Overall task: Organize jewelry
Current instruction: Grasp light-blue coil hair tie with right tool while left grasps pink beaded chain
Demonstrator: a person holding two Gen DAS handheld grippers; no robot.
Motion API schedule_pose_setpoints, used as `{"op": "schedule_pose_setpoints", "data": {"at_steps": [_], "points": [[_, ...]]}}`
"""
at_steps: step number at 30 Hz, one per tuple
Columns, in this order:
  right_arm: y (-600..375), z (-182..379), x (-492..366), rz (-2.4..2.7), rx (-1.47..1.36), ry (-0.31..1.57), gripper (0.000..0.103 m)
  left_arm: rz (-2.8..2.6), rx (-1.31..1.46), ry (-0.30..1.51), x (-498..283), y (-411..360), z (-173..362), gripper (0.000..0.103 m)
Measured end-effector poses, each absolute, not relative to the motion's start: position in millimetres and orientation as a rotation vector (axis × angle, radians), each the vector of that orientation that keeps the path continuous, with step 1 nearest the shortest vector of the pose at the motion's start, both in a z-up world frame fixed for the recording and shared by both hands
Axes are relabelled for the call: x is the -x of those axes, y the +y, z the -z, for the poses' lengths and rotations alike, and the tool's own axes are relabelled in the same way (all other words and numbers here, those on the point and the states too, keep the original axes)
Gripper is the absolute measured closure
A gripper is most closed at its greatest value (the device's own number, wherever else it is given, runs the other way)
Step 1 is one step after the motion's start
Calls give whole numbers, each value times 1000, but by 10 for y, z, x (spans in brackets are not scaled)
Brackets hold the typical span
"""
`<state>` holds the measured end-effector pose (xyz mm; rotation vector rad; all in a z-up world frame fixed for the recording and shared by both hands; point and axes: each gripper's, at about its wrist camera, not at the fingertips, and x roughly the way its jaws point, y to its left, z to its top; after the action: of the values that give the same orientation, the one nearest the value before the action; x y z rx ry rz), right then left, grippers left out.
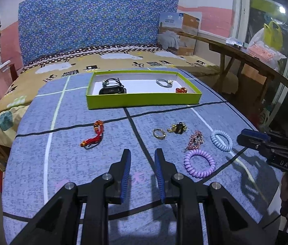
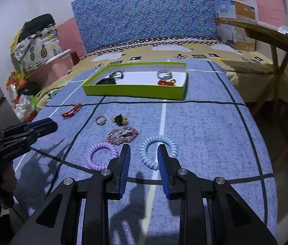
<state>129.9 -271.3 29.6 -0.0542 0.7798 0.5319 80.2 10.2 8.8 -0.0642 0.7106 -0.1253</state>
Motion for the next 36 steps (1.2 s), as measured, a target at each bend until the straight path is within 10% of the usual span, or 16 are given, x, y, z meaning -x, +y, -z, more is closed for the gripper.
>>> {"op": "schedule_pose_setpoints", "data": {"at_steps": [33,36], "points": [[-2733,11,-1718,-438,154,888,75,368,3,823,-1383,-590,63,73],[-2727,13,-1712,-429,171,884,88,383,-6,843,-1432,-644,92,73]]}}
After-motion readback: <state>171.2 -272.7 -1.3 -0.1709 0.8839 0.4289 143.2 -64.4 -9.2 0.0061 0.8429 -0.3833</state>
